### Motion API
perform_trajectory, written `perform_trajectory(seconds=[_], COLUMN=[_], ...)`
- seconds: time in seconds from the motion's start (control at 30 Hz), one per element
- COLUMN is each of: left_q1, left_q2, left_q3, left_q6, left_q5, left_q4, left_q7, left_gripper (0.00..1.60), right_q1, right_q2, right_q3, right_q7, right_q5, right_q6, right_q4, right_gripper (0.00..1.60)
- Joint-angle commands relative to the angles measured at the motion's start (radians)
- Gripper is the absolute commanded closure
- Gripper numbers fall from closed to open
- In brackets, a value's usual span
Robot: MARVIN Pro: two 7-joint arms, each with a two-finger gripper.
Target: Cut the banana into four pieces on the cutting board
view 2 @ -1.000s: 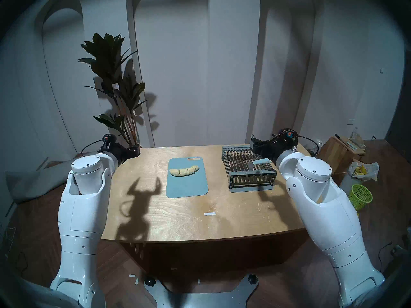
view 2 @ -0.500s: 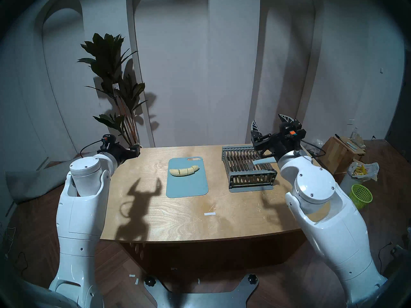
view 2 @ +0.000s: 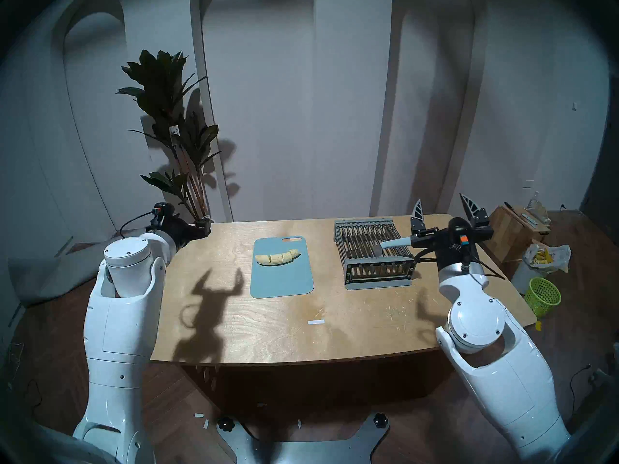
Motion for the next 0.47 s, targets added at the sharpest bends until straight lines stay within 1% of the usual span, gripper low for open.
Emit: perform_trajectory(seconds=[0.0,0.07,0.1,0.13,0.17,0.2,0.23,0.27,0.3,0.33,0.37,0.43], left_q1=[-0.009,-0.009,-0.009,-0.009,-0.009,-0.009,-0.009,-0.009,-0.009,-0.009,-0.009,-0.009], left_q2=[-0.001,-0.001,-0.001,-0.001,-0.001,-0.001,-0.001,-0.001,-0.001,-0.001,-0.001,-0.001], left_q3=[0.001,0.001,0.001,0.001,0.001,0.001,0.001,0.001,0.001,0.001,0.001,0.001], left_q6=[-0.015,-0.016,-0.016,-0.017,-0.017,-0.017,-0.017,-0.017,-0.017,-0.018,-0.018,-0.018], left_q5=[0.003,0.003,0.003,0.003,0.003,0.003,0.003,0.003,0.003,0.003,0.003,0.003], left_q4=[-0.025,-0.025,-0.025,-0.025,-0.025,-0.025,-0.025,-0.025,-0.025,-0.025,-0.025,-0.025], left_q7=[0.005,0.005,0.005,0.005,0.005,0.005,0.005,0.005,0.005,0.005,0.005,0.005], left_gripper=[0.0,0.0,0.0,0.0,0.0,0.0,0.0,0.0,0.0,0.0,0.0,0.0], right_q1=[-0.088,-0.097,-0.101,-0.1,-0.1,-0.104,-0.104,-0.103,-0.107,-0.111,-0.109,-0.109], right_q2=[-0.014,-0.027,-0.028,-0.037,-0.037,-0.038,-0.038,-0.048,-0.05,-0.045,-0.07,-0.07], right_q3=[0.033,0.03,0.031,0.026,0.026,0.024,0.024,0.023,0.025,0.026,0.025,0.025], right_q7=[-0.019,-0.027,-0.024,-0.04,-0.04,-0.045,-0.045,-0.049,-0.046,-0.042,-0.061,-0.061], right_q5=[-0.037,-0.038,-0.043,-0.049,-0.049,-0.056,-0.056,-0.043,-0.025,-0.028,-0.009,-0.009], right_q6=[-0.119,-0.155,-0.151,-0.182,-0.182,-0.209,-0.209,-0.23,-0.234,-0.253,-0.242,-0.242], right_q4=[-0.015,-0.015,-0.018,-0.01,-0.01,-0.003,-0.003,0.001,0.0,0.005,-0.004,-0.004], right_gripper=[0.0,0.0,0.0,0.0,0.0,0.0,0.0,0.0,0.0,0.0,0.0,0.0])
